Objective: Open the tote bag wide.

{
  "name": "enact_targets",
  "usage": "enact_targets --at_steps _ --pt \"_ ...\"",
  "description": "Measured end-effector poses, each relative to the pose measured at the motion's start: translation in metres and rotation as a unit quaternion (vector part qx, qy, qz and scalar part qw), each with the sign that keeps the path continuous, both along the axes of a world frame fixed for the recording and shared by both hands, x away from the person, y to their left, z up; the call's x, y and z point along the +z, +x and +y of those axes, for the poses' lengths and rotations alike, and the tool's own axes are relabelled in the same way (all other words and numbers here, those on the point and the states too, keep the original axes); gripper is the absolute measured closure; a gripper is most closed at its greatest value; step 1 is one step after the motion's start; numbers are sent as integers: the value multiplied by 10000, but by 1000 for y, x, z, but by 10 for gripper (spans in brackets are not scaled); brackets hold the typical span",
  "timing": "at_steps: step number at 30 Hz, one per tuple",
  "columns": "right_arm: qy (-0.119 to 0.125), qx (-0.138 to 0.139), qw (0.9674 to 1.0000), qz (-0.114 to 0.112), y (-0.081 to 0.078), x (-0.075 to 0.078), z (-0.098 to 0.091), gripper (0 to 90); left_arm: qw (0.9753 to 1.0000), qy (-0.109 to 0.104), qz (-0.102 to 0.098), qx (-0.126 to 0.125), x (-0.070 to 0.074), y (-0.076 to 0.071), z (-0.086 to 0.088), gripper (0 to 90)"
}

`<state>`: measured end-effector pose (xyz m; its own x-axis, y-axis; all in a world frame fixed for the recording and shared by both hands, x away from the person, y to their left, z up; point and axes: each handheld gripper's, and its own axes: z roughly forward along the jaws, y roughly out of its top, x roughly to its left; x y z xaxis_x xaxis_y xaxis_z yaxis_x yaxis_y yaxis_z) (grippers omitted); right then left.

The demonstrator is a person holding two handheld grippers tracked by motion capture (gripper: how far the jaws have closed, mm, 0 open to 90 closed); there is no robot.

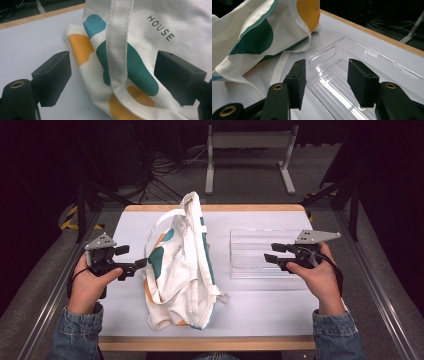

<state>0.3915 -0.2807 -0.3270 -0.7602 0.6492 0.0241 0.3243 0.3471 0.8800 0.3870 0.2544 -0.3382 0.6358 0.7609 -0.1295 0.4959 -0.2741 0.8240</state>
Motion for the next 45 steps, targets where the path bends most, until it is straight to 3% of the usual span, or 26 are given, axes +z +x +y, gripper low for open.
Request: enact_targets --at_steps 5,9,17,28,39,45 --pt "-22 -10 10000 -33 0 1 2 485 10000 12 -68 -12 5 -6 -3 168" --pt "-36 24 10000 -64 0 1 4 472 9991 -219 -158 -336 13 -14 -10 174" --pt "-45 -7 10000 -64 0 0 5 449 9969 -164 -202 -742 21 -26 -29 169" --pt "-98 -14 9999 -43 -3 -1 7 435 9899 -121 -231 -1396 27 -38 -52 166" --pt "-122 1 9999 -20 -2 -3 9 419 9841 -9 -169 -1766 27 -45 -69 156" --pt "-160 16 9999 -9 -2 -5 12 416 9795 37 -156 -2008 24 -48 -81 144"
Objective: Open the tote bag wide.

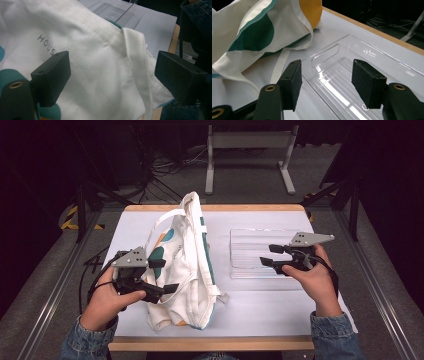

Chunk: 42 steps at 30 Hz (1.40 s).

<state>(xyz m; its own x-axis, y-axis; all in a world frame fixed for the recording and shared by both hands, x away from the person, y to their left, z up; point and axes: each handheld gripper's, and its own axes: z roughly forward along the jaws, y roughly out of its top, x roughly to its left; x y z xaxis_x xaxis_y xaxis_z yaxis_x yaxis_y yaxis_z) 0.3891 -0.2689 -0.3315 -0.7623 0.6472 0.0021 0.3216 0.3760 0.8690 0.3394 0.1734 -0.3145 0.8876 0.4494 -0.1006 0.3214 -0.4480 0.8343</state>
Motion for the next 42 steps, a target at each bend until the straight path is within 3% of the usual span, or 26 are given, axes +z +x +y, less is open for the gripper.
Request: enact_targets --at_steps 9,14,19,29,35,39,42 --pt "-17 12 10000 -3 -1 -1 2 416 9998 135 -85 -129 -5 -2 -14 150" --pt "66 130 9998 118 -1 -1 4 469 9995 207 -75 -212 -9 -2 -21 168" --pt "100 321 9991 270 -3 -2 8 587 9991 353 -50 -212 -14 1 -24 219" --pt "123 457 9986 220 -3 -3 10 613 9987 386 -37 -341 -16 3 -22 478" --pt "176 554 9980 237 -5 -2 13 622 9983 220 9 -532 -11 1 -20 744" --pt "243 608 9974 305 -6 -2 16 631 9987 74 -6 -514 -7 -1 -16 852" --pt "242 749 9963 339 -7 -2 18 641 9989 -24 -64 -464 -5 -1 -13 872"
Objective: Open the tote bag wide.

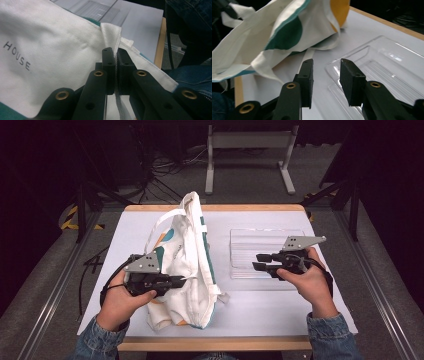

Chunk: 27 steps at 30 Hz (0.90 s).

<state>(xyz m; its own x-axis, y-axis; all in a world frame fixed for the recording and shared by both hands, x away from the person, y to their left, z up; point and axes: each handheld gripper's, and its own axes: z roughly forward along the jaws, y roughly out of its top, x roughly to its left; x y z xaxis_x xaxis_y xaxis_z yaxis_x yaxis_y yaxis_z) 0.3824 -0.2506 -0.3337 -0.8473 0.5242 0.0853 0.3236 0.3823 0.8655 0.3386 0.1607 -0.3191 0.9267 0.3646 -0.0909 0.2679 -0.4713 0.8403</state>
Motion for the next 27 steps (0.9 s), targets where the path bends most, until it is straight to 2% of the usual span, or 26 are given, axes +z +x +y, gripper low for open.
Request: enact_targets --at_steps 1,4,8,14,16,19,27 --pt "48 247 9997 44 -1 0 4 650 9999 -95 -53 50 3 0 4 873" --pt "54 430 9991 35 -3 0 9 651 9996 -196 -136 137 7 -1 10 873" --pt "50 543 9985 25 -5 1 14 648 9993 -274 -171 195 11 -2 16 873" --pt "80 655 9978 34 -7 1 20 642 9977 -427 -318 408 19 -5 31 872" --pt "46 757 9971 38 -7 0 27 633 9961 -534 -409 570 23 -8 44 871" --pt "17 811 9967 39 -6 -1 30 632 9949 -591 -450 677 26 -9 52 872" --pt "-14 964 9953 82 -4 -2 38 621 9897 -614 -642 1123 31 -15 75 872"
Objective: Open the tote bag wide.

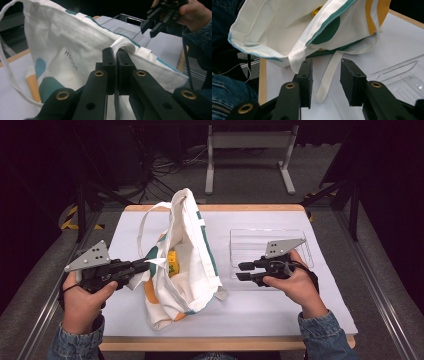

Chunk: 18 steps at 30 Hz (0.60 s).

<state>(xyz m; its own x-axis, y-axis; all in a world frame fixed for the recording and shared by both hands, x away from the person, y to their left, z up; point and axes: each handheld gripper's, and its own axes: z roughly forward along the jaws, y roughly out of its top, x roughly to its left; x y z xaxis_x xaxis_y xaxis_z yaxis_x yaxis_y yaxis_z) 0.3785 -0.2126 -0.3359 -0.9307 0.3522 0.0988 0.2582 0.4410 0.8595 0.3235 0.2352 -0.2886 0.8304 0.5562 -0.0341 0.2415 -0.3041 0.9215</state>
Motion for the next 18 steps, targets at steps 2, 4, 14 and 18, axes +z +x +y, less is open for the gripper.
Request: enact_targets --at_steps 2,4,14,18 --pt "-22 123 9999 46 1 -1 3 609 10000 -34 17 85 0 0 6 872" --pt "-49 217 9997 26 1 -2 6 604 9998 -63 37 168 0 -1 11 871" --pt "-12 419 9991 -39 2 -2 16 577 9989 -149 139 431 -7 -1 29 872" --pt "204 749 9970 -59 3 -2 25 520 9985 -155 216 480 -9 -2 32 872"
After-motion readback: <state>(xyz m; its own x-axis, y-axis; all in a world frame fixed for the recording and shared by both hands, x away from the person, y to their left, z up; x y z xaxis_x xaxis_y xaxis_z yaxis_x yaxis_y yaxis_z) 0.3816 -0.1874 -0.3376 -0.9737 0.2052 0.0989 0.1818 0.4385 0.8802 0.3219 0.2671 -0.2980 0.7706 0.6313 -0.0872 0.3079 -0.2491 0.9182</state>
